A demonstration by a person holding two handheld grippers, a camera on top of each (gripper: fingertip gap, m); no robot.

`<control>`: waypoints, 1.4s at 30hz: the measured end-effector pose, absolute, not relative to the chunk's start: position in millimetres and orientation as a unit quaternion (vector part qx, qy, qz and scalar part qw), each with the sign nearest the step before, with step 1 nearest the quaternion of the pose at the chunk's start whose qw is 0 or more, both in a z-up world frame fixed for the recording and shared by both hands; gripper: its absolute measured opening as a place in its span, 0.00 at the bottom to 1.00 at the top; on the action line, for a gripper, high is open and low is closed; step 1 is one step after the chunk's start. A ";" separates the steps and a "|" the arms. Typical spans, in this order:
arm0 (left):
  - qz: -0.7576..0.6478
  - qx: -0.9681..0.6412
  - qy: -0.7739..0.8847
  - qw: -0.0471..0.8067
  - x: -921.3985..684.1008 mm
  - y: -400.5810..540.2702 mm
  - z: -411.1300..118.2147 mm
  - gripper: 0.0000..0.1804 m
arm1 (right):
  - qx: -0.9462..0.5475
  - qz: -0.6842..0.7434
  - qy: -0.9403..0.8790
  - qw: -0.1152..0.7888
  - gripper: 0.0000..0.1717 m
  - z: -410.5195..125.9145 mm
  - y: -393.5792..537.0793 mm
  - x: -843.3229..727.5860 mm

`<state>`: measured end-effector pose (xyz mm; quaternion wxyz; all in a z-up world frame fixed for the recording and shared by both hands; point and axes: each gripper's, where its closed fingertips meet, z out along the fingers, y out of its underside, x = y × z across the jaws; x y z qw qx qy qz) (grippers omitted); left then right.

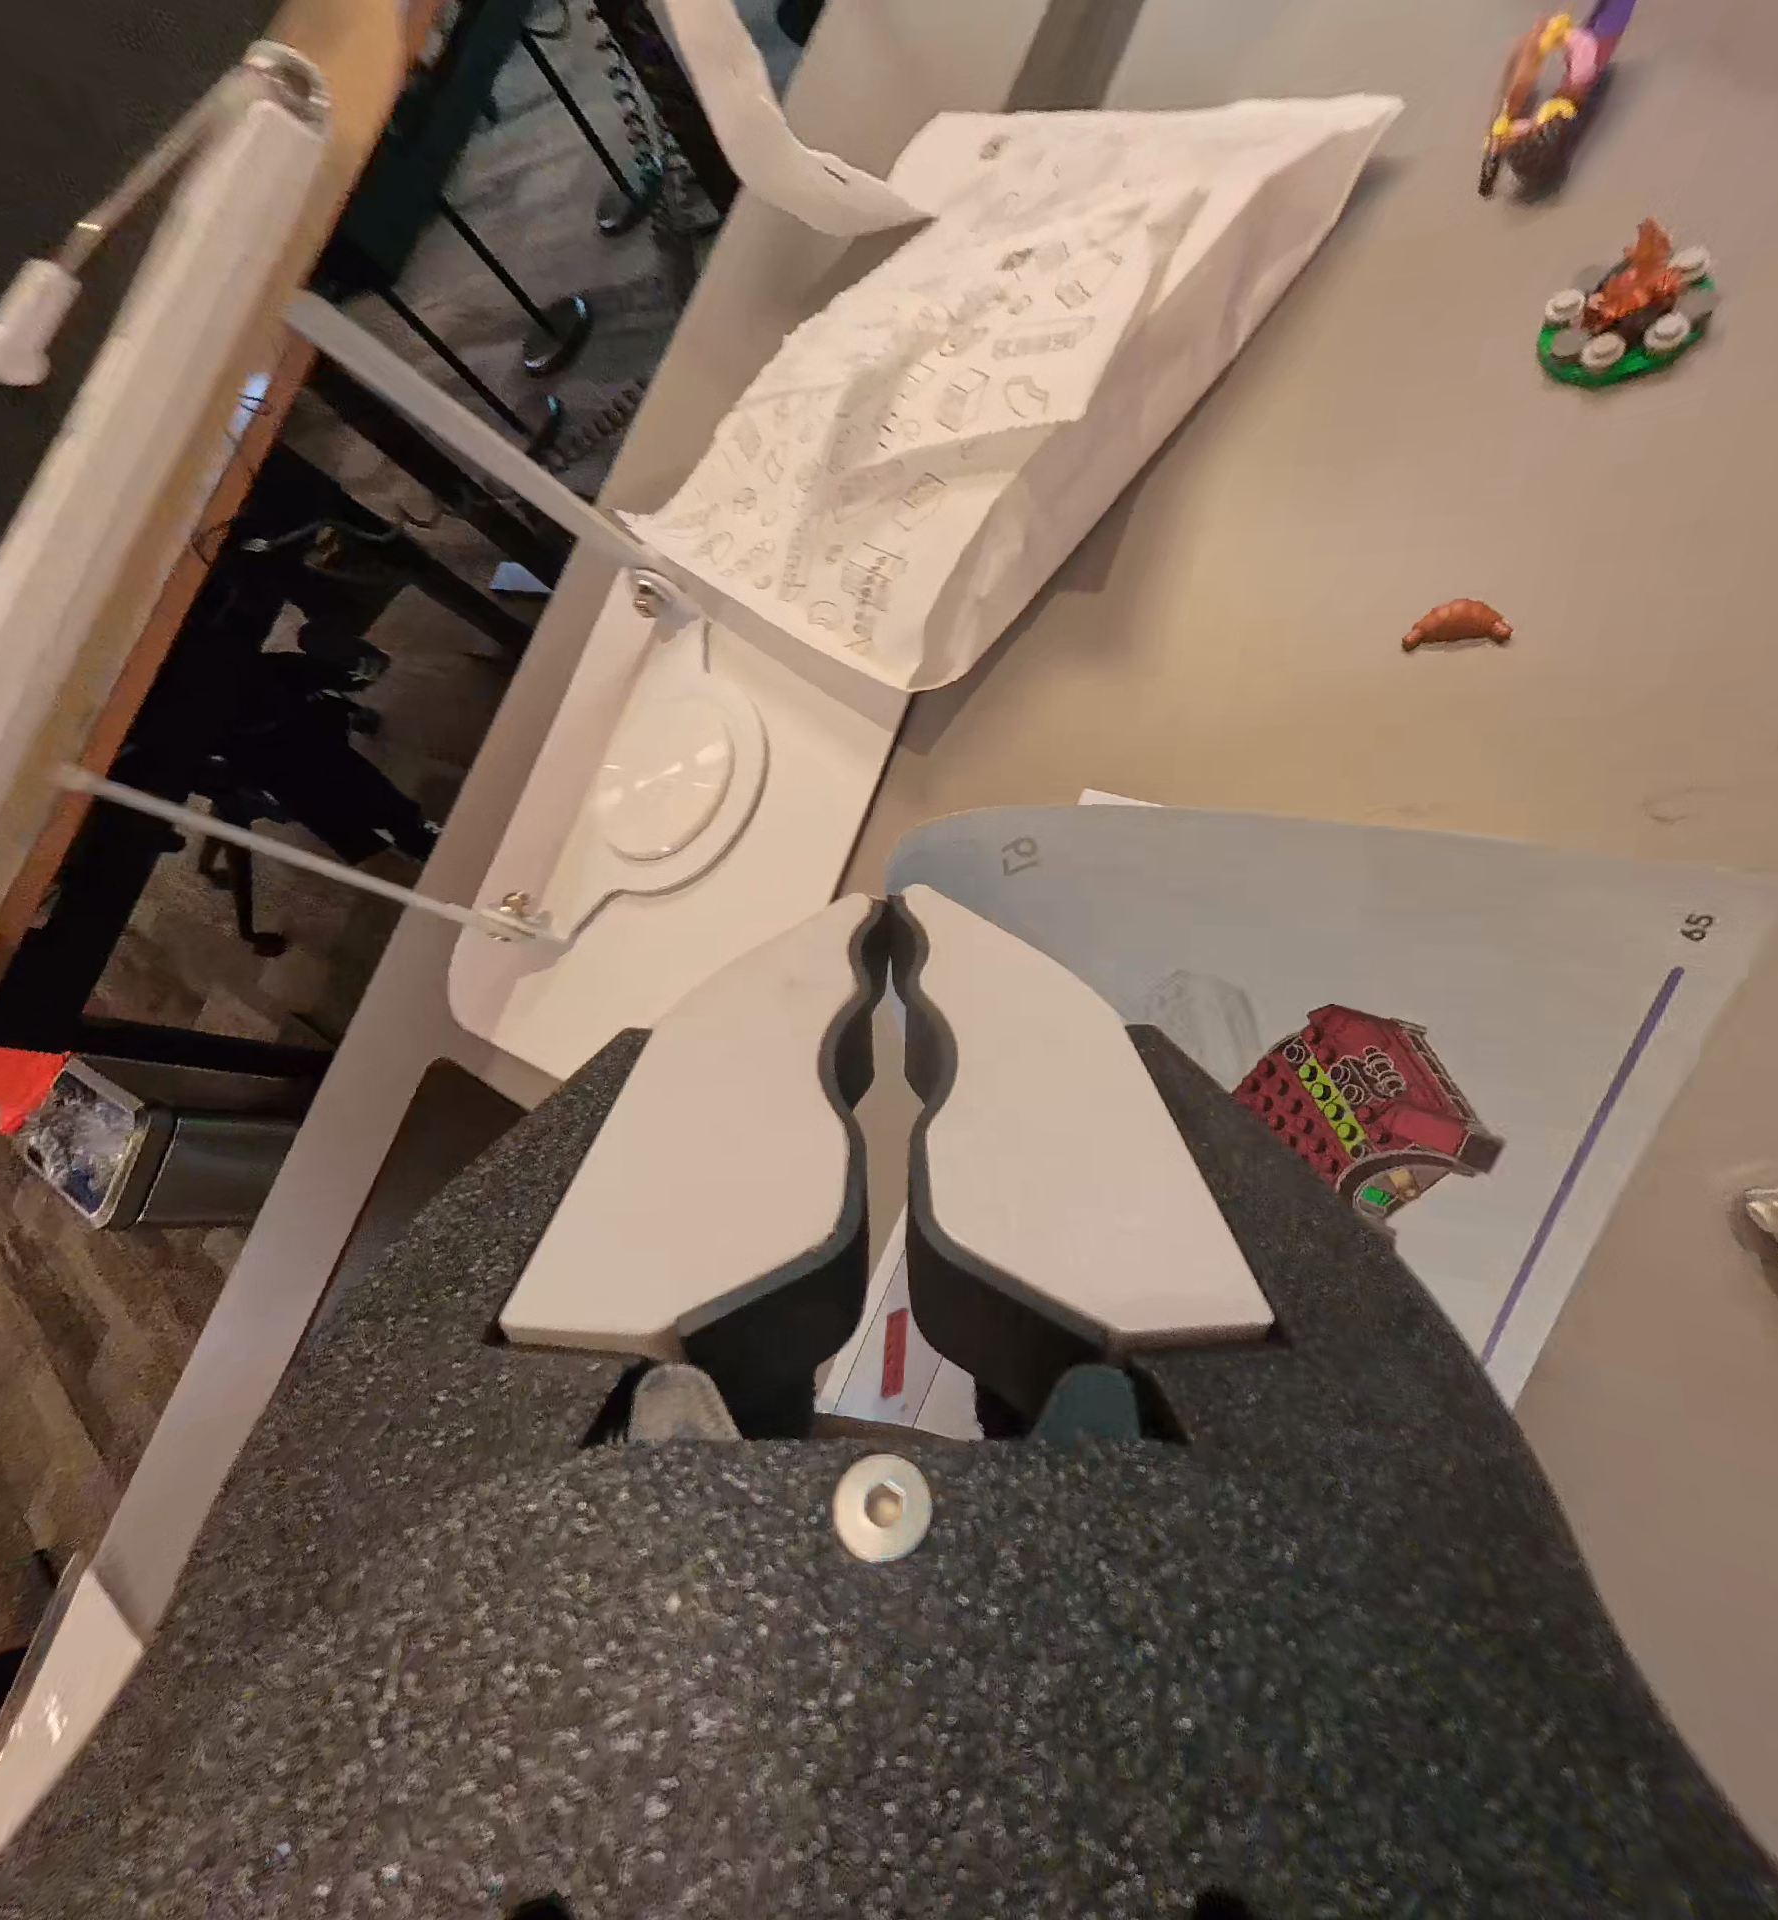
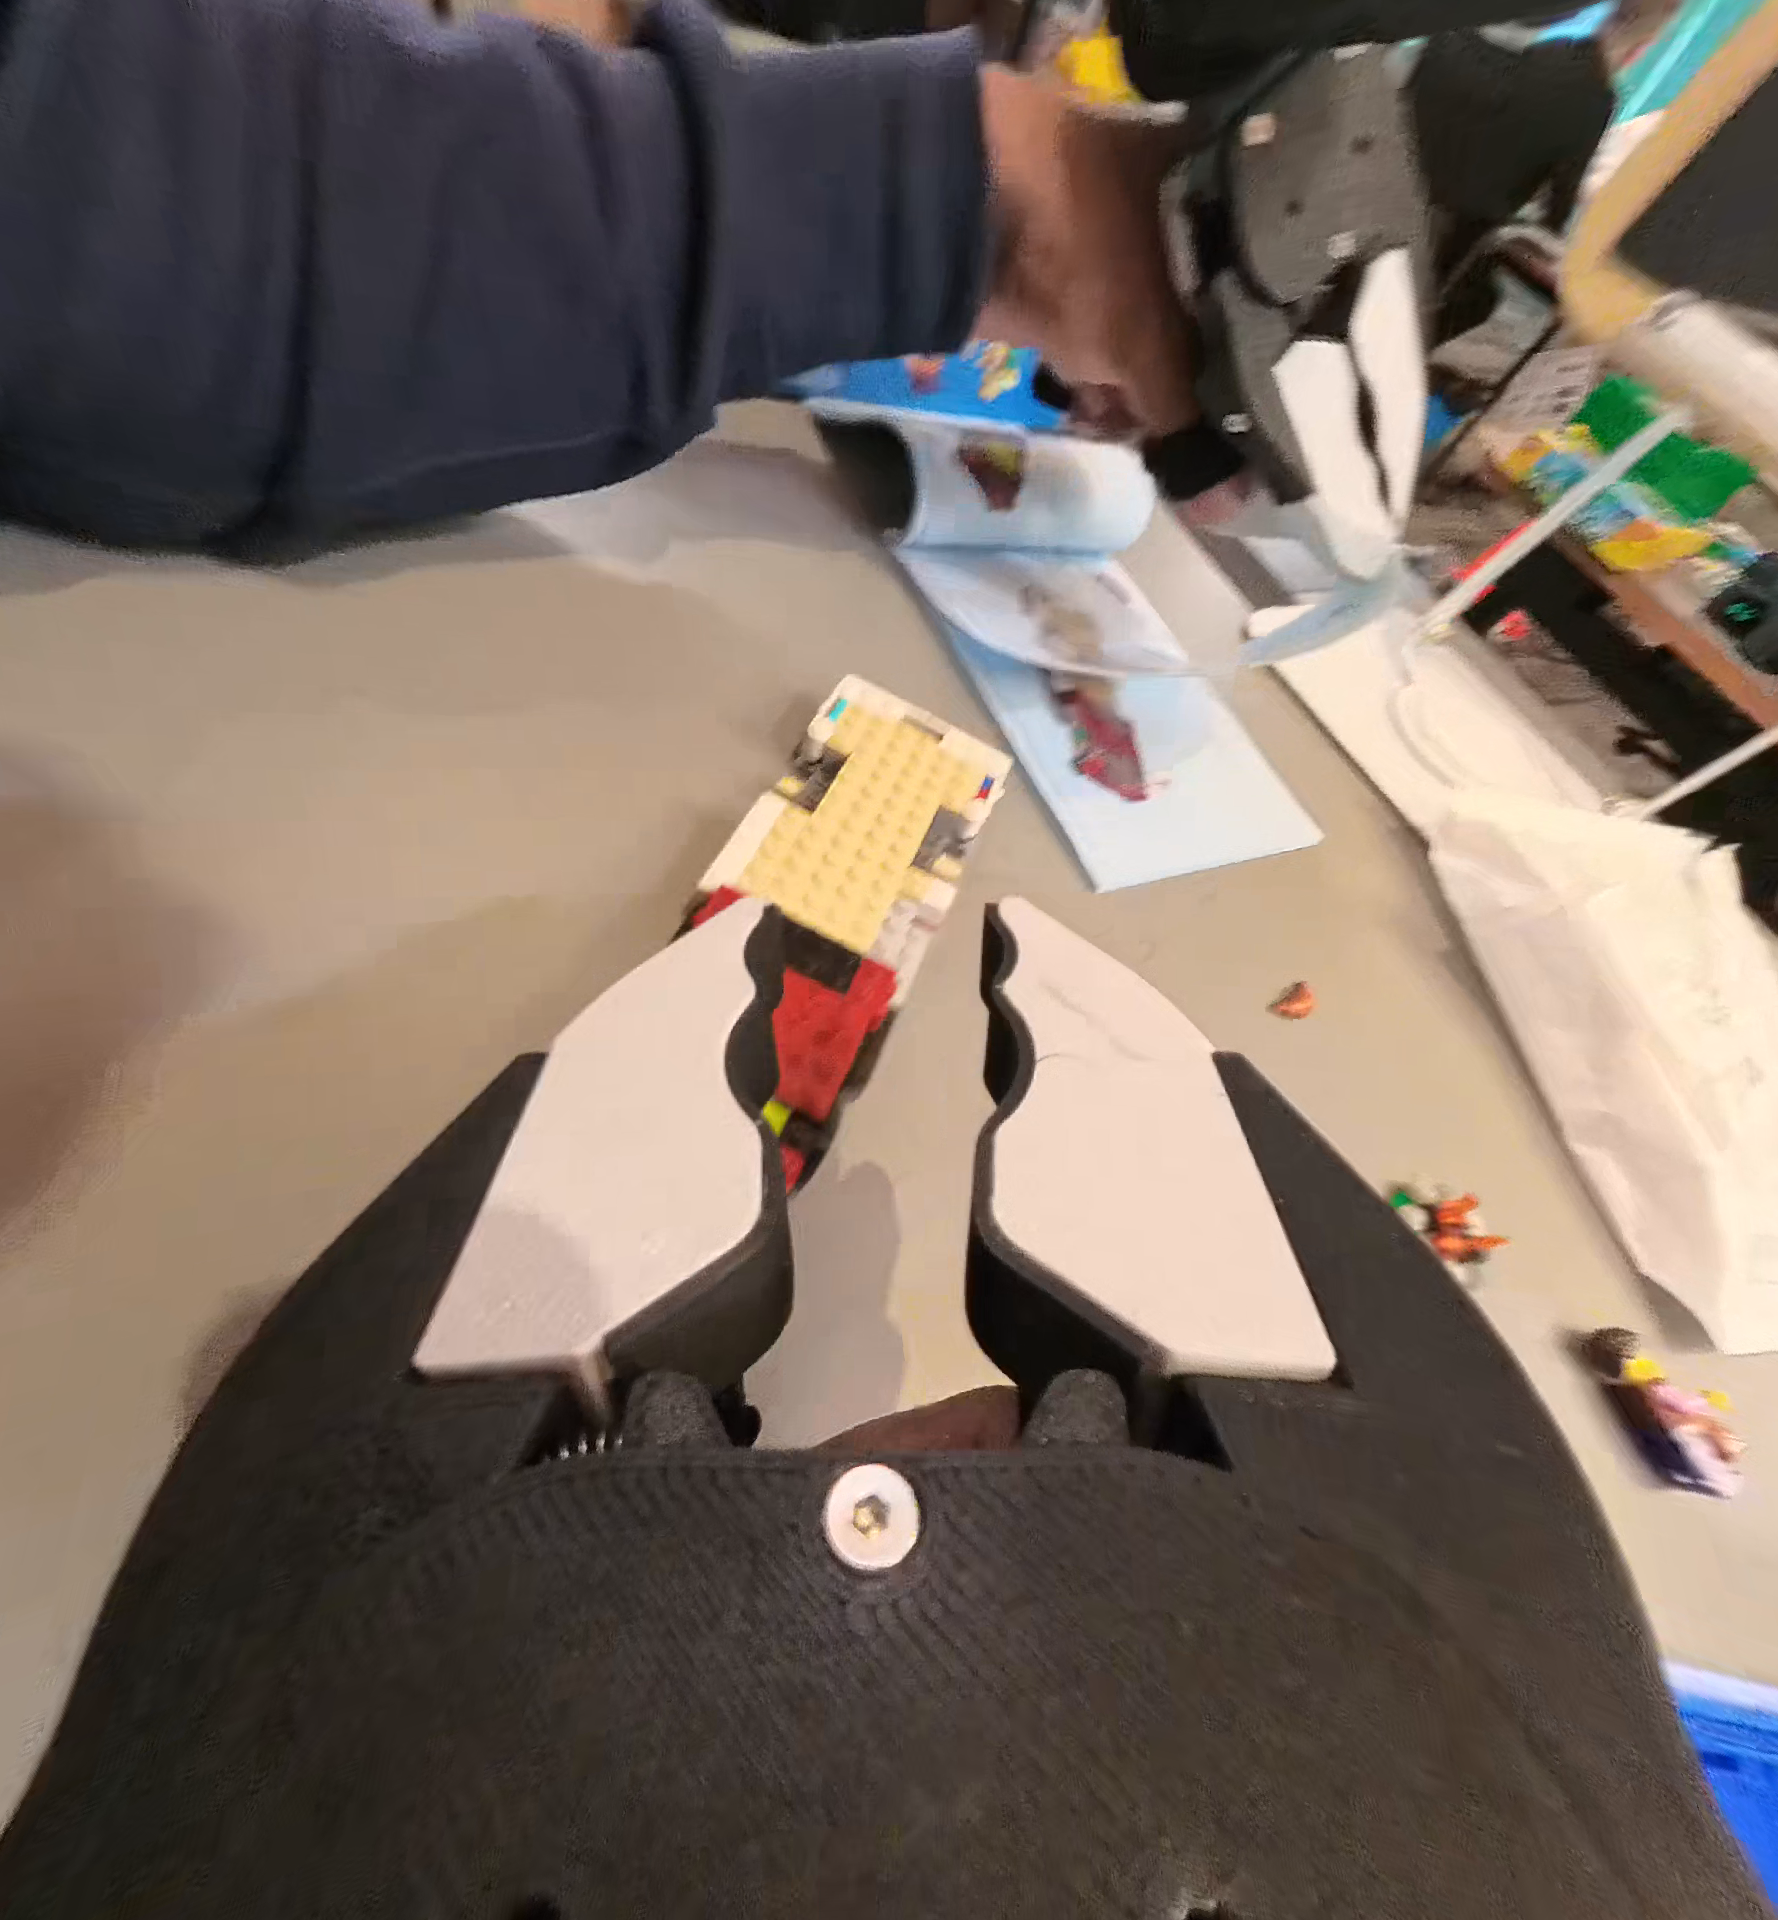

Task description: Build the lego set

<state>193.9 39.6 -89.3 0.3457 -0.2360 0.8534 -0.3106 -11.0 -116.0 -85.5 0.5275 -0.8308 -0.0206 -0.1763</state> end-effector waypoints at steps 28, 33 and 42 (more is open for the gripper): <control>-0.302 -0.420 0.758 0.397 111.5 199.9 -21.6 0.13 | -0.924 -0.176 0.084 0.329 0.20 -134.6 97.3 149.5; -0.294 -0.426 0.764 0.385 91.0 206.9 -22.4 0.15 | -0.925 -0.166 0.087 0.330 0.19 -140.8 102.0 142.1; -0.225 -0.450 0.782 0.367 48.0 225.8 -50.4 0.23 | -0.904 -0.150 0.156 0.368 0.20 -128.0 66.1 156.4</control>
